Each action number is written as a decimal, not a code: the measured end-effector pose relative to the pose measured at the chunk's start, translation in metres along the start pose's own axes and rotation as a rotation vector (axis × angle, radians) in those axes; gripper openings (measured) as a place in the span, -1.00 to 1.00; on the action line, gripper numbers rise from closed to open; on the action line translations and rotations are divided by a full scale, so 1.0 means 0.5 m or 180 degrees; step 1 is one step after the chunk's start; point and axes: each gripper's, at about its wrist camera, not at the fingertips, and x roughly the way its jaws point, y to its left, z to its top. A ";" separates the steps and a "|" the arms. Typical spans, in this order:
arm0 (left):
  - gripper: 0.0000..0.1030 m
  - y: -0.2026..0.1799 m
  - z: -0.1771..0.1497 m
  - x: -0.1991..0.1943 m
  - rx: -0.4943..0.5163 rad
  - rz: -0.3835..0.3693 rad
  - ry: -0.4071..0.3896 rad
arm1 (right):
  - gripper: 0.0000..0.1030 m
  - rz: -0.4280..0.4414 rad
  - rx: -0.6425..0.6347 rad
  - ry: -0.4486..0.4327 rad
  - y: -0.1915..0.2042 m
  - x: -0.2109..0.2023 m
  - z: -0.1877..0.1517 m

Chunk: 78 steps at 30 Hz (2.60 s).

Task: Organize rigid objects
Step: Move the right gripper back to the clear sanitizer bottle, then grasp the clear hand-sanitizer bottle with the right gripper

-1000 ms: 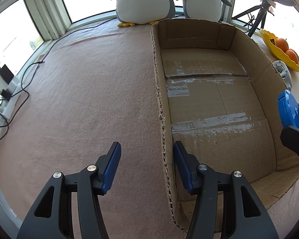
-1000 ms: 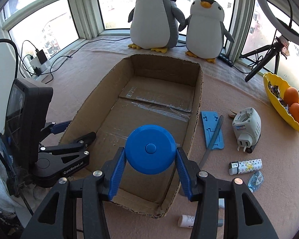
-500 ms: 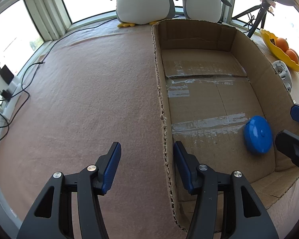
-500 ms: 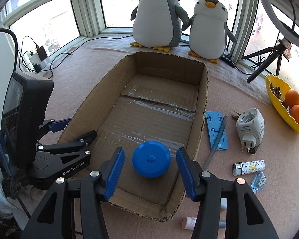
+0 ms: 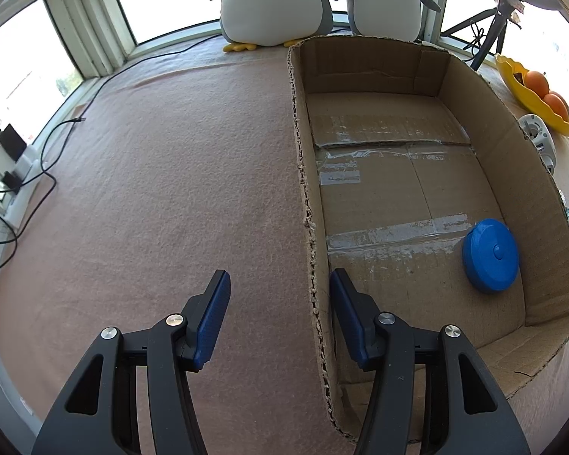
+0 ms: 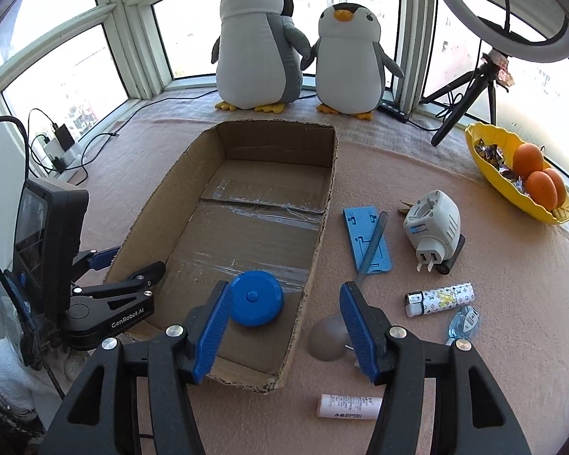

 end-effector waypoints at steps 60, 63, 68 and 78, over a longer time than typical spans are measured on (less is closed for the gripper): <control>0.06 0.000 -0.004 0.000 -0.0024 -0.0006 0.0008 | -0.36 -0.0697 0.0776 0.0677 -0.301 0.138 -0.051; 0.06 0.000 -0.003 0.000 -0.0029 -0.0009 0.0007 | -0.36 -0.0684 0.0774 0.0650 -0.302 0.136 -0.053; 0.06 0.000 -0.003 0.000 -0.0031 -0.0009 0.0006 | -0.36 -0.0677 0.0807 0.0617 -0.303 0.127 -0.059; 0.06 -0.001 -0.003 -0.001 -0.0031 -0.0001 0.0006 | -0.36 -0.0640 0.0871 0.0467 -0.299 0.081 -0.064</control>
